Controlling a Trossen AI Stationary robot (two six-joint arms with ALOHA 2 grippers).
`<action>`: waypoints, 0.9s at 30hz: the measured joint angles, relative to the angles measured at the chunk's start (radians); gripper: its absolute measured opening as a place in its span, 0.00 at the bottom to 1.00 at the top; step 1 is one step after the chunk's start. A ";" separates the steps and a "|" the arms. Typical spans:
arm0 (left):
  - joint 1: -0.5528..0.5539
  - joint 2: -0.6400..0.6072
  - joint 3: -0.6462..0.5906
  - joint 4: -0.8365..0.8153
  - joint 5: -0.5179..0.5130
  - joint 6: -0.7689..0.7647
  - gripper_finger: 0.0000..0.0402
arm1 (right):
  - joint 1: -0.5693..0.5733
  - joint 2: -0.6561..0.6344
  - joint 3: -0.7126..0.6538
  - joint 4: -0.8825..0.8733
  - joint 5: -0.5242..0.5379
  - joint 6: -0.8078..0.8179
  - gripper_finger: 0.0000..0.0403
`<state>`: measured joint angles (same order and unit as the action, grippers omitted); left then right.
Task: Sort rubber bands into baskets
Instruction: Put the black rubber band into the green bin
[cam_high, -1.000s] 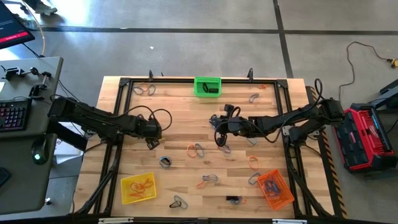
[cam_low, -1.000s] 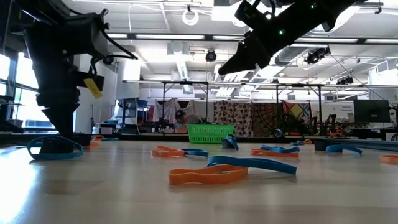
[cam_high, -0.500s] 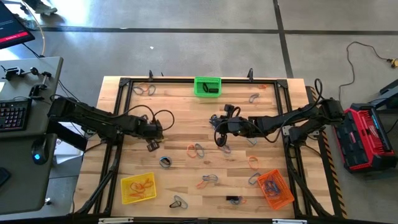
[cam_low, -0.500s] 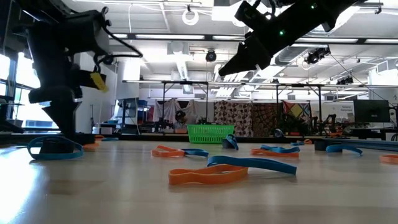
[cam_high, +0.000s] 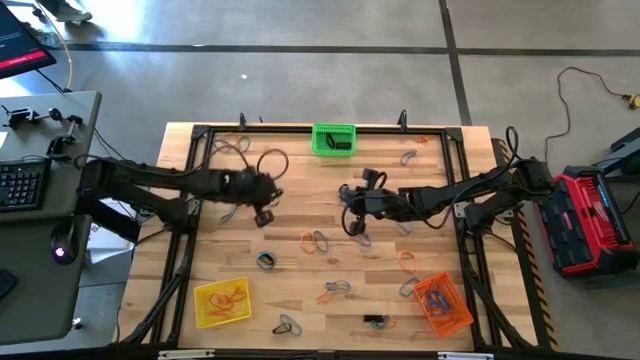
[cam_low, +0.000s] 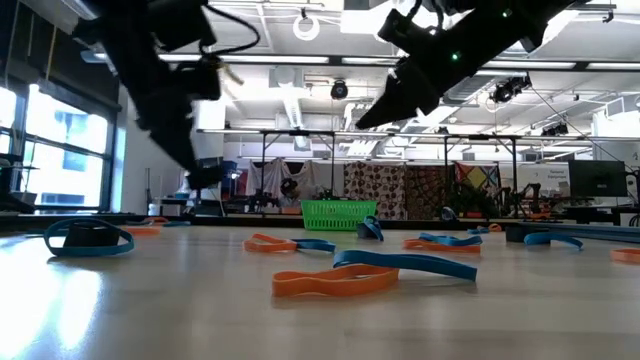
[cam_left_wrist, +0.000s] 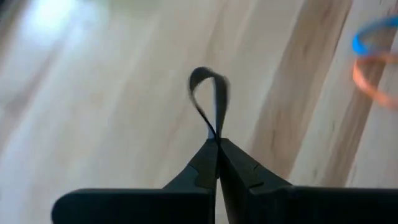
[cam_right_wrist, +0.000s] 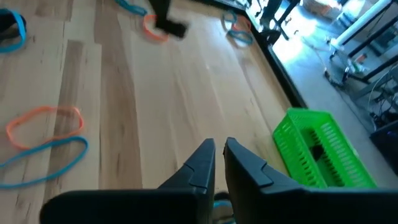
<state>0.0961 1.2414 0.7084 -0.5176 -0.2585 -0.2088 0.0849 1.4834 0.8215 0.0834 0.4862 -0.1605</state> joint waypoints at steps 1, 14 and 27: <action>0.024 0.007 0.021 0.000 0.014 0.030 0.00 | 0.000 0.000 0.000 -0.014 0.000 0.005 0.05; 0.252 0.286 0.409 -0.013 0.097 0.384 0.00 | 0.000 0.000 -0.033 -0.079 0.037 0.078 0.00; 0.417 0.648 0.834 -0.088 0.179 0.526 0.00 | 0.001 0.000 -0.118 -0.005 0.041 0.190 0.00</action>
<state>0.5133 1.8898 1.5423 -0.6054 -0.0797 0.3174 0.0856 1.4830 0.7033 0.0780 0.5274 0.0300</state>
